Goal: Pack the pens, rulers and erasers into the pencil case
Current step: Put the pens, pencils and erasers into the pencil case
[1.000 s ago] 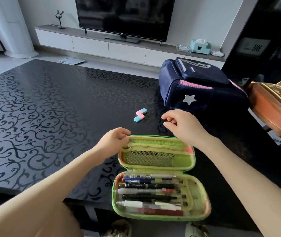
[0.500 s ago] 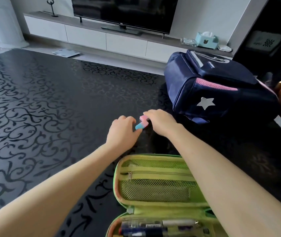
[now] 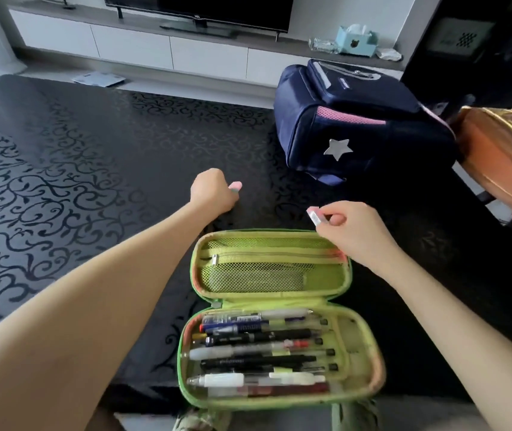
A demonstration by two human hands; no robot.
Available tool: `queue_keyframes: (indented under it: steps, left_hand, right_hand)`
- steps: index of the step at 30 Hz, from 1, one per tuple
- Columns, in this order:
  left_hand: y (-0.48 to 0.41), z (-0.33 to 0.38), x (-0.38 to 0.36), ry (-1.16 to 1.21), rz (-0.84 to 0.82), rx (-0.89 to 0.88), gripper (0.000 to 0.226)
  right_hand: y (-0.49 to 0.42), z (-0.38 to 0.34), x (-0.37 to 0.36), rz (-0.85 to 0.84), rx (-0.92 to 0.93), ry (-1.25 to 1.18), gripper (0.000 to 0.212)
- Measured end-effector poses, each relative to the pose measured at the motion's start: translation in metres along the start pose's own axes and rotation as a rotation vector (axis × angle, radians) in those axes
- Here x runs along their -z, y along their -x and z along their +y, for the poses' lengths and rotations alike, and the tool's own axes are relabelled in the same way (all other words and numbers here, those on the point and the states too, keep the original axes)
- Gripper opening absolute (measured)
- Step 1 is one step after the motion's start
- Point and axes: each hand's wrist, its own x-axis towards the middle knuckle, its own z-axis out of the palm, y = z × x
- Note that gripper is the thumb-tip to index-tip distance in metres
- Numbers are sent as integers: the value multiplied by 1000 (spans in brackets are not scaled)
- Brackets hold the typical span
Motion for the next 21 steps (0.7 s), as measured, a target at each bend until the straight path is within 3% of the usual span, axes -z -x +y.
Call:
queue_keyframes:
  steps: [5, 10, 14, 16, 21]
  left_hand:
    - [60, 14, 23, 244, 1, -113, 57]
    - [145, 34, 31, 369, -152, -221, 47]
    - [184, 43, 24, 244, -207, -349, 20]
    - [195, 46, 18, 211, -243, -408, 18]
    - [210, 56, 11, 83, -297, -573, 25]
  right_hand:
    - [102, 11, 33, -125, -73, -60, 11]
    - [150, 18, 23, -121, -135, 58, 9]
    - [153, 13, 6, -49, -62, 188, 17]
    - [152, 12, 0, -55, -5, 251, 24]
    - [162, 23, 14, 50, 4, 168, 15]
